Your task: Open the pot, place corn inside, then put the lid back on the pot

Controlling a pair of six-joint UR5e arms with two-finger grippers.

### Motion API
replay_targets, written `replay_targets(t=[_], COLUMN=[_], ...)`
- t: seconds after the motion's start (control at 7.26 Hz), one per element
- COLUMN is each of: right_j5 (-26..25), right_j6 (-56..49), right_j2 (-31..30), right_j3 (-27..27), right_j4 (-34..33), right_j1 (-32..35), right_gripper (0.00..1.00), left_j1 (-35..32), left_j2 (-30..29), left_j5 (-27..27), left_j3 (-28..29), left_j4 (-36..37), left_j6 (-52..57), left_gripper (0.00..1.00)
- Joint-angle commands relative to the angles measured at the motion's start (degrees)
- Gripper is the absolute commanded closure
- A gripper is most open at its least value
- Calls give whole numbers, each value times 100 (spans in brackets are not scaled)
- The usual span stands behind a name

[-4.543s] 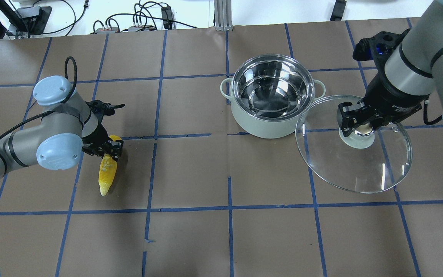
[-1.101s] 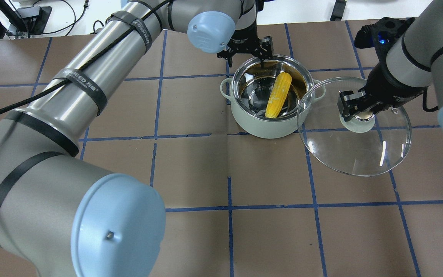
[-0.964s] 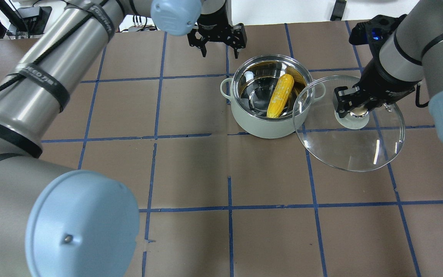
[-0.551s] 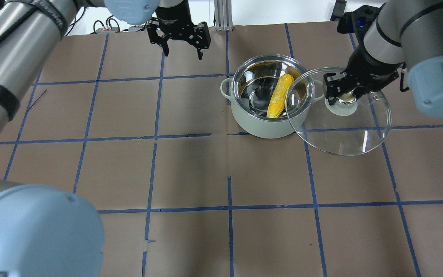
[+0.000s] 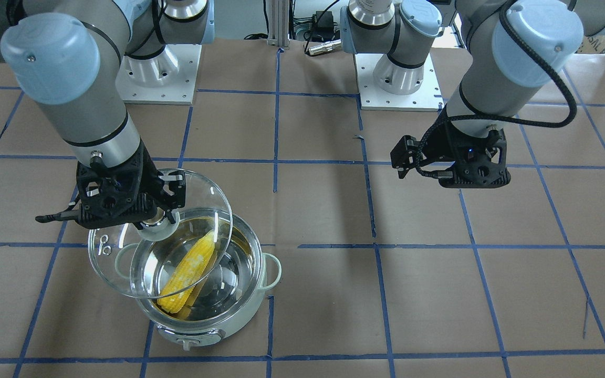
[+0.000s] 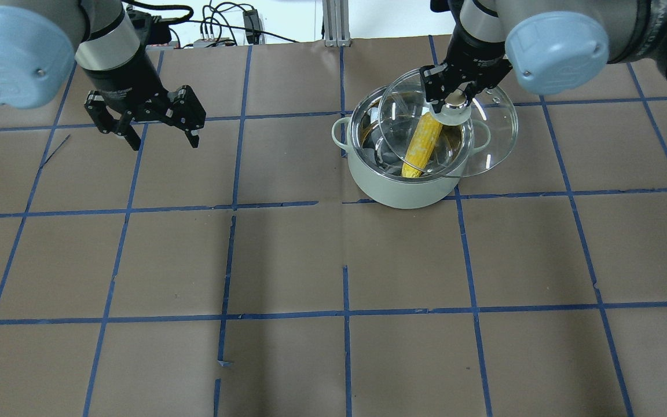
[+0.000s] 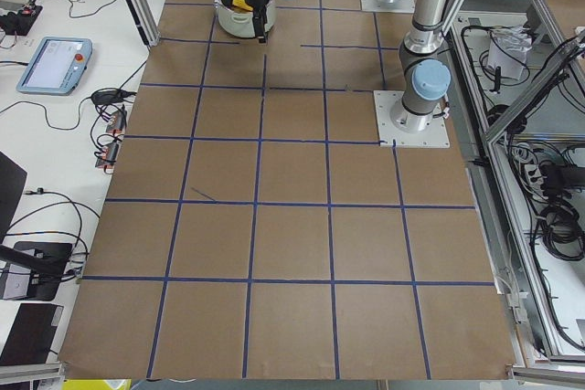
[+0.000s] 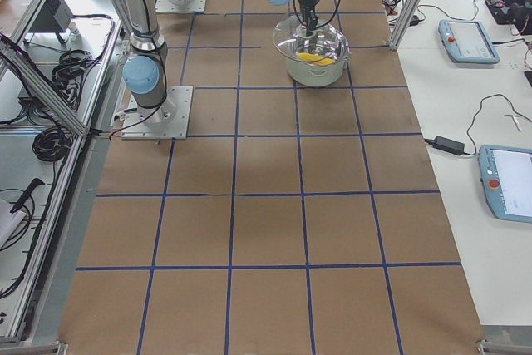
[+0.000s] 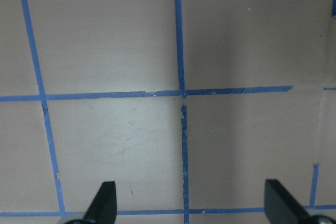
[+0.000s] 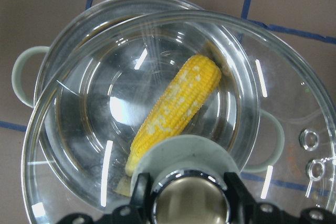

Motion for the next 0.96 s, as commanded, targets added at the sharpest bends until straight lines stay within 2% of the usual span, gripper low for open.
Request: replay_targets(t=[0.0,0.28,0.83], right_j5=[-11,-28,7], right_j6=[10,19,11], right_j2=[552,783,845], right_j3=[-438,-501,-404], right_j4=[-97,-142,-159], right_j1=[210,281,299], right_gripper=[67,68,68], left_j1=[55,37,-6], left_j2=[126,-32,73], left_j5=[-21,-65,-100], left_j3=[50,489,315], left_j4=[45,-453,-509], left_j6=[-3,-3,-3], left_gripper=[0,0,0])
